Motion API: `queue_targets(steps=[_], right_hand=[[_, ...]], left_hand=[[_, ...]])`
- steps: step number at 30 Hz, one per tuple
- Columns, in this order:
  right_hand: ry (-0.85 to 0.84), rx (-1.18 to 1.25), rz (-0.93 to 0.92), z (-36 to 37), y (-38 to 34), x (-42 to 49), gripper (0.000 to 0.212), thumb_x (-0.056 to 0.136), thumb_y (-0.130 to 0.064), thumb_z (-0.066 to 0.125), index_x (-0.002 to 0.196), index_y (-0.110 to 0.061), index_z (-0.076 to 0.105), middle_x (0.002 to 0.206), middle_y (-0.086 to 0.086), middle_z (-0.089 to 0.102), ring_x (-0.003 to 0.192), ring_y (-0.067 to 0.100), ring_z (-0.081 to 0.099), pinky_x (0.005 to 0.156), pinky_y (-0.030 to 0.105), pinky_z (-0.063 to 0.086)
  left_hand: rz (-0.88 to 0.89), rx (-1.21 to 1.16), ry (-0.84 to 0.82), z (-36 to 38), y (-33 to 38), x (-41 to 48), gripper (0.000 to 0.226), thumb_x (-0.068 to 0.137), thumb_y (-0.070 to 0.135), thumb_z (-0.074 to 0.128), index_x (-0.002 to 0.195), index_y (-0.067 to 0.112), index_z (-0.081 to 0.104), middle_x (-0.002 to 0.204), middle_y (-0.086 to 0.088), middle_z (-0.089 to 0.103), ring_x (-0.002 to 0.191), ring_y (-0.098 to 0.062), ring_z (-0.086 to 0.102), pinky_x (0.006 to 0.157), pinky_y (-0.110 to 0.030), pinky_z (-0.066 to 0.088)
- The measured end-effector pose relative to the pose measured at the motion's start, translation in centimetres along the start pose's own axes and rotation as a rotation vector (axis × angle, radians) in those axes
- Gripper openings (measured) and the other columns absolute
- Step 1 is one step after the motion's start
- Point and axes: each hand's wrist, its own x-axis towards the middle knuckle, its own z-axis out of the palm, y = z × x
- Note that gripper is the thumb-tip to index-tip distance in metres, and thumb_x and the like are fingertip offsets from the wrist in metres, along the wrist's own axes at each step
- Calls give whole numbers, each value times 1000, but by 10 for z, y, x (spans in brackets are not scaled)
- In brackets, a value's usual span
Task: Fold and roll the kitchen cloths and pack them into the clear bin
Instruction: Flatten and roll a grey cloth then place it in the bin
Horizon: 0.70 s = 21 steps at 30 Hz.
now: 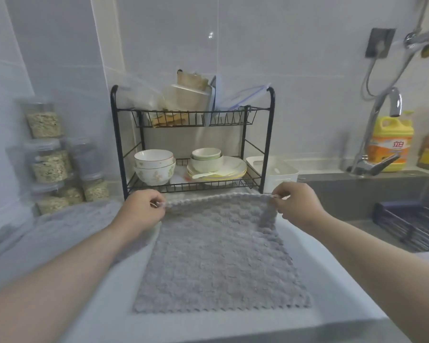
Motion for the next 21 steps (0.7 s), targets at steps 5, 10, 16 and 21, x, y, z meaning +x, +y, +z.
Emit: queue_targets(steps=[5, 10, 16, 21], right_hand=[[-87, 14, 30, -21, 0, -61, 16, 87, -10, 58, 74, -17, 64, 75, -1, 67, 61, 23, 64, 47, 27, 47], [-225, -111, -23, -26, 8, -118, 12, 86, -12, 55, 78, -21, 58, 90, -3, 69, 79, 17, 64, 62, 19, 49], [-276, -316, -99, -18, 19, -153, 28, 90, -12, 46, 116, -19, 54, 121, -2, 61, 109, 18, 56, 87, 25, 42], [-266, -354, -123, -15, 17, -160, 33, 90, -11, 42, 121, -18, 48, 126, 1, 55, 115, 23, 51, 92, 28, 38]], left_hand=[[-3, -12, -30, -19, 10, -57, 17, 79, 2, 64, 71, 17, 68, 68, 6, 66, 65, -5, 59, 54, -15, 38], [21, 57, -173, -20, 10, -115, 18, 85, 6, 57, 75, 21, 58, 81, 3, 64, 75, -10, 59, 60, -13, 41], [125, 146, -235, -11, -10, -143, 23, 82, 1, 50, 70, 17, 39, 112, -5, 59, 94, -7, 42, 78, -27, 40], [130, 112, -215, -8, -11, -144, 21, 83, -2, 46, 71, 13, 37, 110, 1, 59, 106, -2, 43, 78, -25, 42]])
